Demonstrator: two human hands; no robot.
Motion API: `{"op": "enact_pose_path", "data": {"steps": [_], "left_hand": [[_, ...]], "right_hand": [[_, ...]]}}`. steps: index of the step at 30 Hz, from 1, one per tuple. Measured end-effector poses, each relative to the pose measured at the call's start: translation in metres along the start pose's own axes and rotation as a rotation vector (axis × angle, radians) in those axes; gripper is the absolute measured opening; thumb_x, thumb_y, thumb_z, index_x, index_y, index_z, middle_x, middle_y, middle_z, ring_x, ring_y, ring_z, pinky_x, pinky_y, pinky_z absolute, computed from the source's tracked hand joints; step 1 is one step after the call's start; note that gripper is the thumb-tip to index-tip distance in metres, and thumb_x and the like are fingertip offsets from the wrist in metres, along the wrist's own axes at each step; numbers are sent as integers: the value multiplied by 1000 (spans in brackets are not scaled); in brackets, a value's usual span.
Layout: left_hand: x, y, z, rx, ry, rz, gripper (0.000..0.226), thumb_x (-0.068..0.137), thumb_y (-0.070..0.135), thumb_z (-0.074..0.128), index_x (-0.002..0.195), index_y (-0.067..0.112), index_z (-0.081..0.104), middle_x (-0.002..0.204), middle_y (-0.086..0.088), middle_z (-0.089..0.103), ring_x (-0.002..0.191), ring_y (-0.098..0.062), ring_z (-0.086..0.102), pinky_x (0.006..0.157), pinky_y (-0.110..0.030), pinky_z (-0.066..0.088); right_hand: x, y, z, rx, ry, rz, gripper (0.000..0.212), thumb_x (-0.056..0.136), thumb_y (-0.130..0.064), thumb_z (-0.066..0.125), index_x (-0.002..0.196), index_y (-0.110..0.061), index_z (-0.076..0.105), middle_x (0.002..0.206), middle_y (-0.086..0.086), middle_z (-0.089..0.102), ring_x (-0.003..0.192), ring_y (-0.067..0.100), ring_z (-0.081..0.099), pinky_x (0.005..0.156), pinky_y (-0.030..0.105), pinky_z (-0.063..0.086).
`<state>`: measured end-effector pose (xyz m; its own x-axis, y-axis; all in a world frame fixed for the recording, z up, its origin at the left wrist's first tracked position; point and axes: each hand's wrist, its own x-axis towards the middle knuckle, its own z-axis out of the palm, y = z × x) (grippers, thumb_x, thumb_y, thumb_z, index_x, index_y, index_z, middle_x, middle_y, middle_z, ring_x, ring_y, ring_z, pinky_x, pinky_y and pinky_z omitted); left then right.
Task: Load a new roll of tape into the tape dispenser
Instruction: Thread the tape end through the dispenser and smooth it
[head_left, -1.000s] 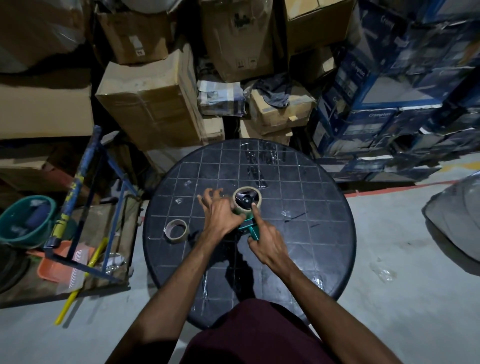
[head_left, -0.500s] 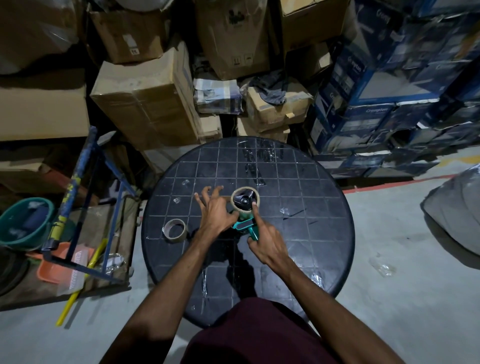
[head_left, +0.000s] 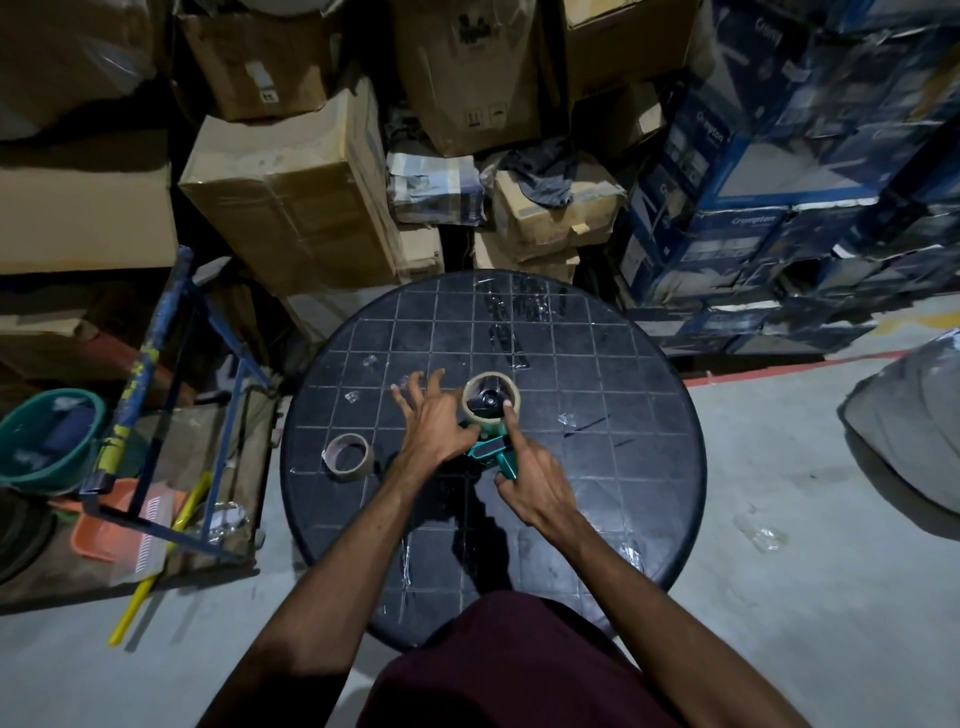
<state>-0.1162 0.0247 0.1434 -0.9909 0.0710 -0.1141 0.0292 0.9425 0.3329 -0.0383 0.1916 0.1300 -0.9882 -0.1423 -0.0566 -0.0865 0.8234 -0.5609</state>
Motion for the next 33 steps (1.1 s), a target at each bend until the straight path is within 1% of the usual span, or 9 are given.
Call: {"op": "enact_pose_path", "data": {"steps": [7,9,14,16,19,23,25,29,33], "left_hand": [[-5,3,4,-9,96,-36,30,74,38,70,96,20,80,154,-6,40,144,-35,17,117,-68,3],[-6,3,3,-9,83,-55,31,76,38,69,100,20,79,155,-8,39,145,-36,16,116,-68,4],[-7,1,2,2,-2,-50,57,78,47,70,129,24,65,158,-15,30,148,-43,6,114,-73,-2],[-7,-1,1,1,10,-48,52,78,46,71,125,24,68,158,-13,32,147,-41,8,115,-72,-2],[-7,-2,5,-3,67,-51,32,77,35,70,105,20,77,156,-8,38,145,-35,13,116,-69,4],[-7,-1,6,0,80,-53,26,75,32,69,97,20,79,154,-7,41,143,-34,14,117,-67,6],[-5,0,4,14,63,-61,30,76,31,68,102,19,77,157,-10,36,145,-37,11,117,-68,2],[-4,-1,3,46,10,-36,55,78,31,66,133,22,62,159,-15,27,147,-42,5,114,-73,-3],[-7,-1,4,30,20,-21,40,78,27,66,117,21,73,159,-9,31,146,-38,8,116,-70,-2]], "right_hand": [[0,1,2,11,-2,15,99,82,-12,62,162,-26,5,104,14,66,84,27,63,70,32,48],[0,1,1,8,-5,21,98,83,-12,62,162,-25,5,105,14,66,85,27,62,70,30,46],[-4,-2,2,-11,-14,9,100,81,-13,62,162,-28,4,102,14,66,81,27,62,69,34,50],[-4,-1,3,-10,-22,8,101,81,-13,62,162,-28,2,100,14,66,79,26,61,68,35,51],[-5,-2,2,0,-17,14,101,82,-13,63,162,-26,3,102,14,65,81,27,62,69,34,50],[-6,-2,1,11,-3,5,99,82,-12,62,162,-25,5,105,15,66,85,27,62,71,34,49],[-6,-3,0,7,-4,0,99,82,-13,62,162,-26,5,106,16,66,86,28,63,73,34,50],[-6,-3,0,0,-9,-5,100,82,-14,63,162,-28,4,107,16,65,87,29,63,73,36,53],[-7,-3,0,2,-10,16,99,82,-14,62,162,-26,4,109,17,65,89,30,63,74,37,52]]}}
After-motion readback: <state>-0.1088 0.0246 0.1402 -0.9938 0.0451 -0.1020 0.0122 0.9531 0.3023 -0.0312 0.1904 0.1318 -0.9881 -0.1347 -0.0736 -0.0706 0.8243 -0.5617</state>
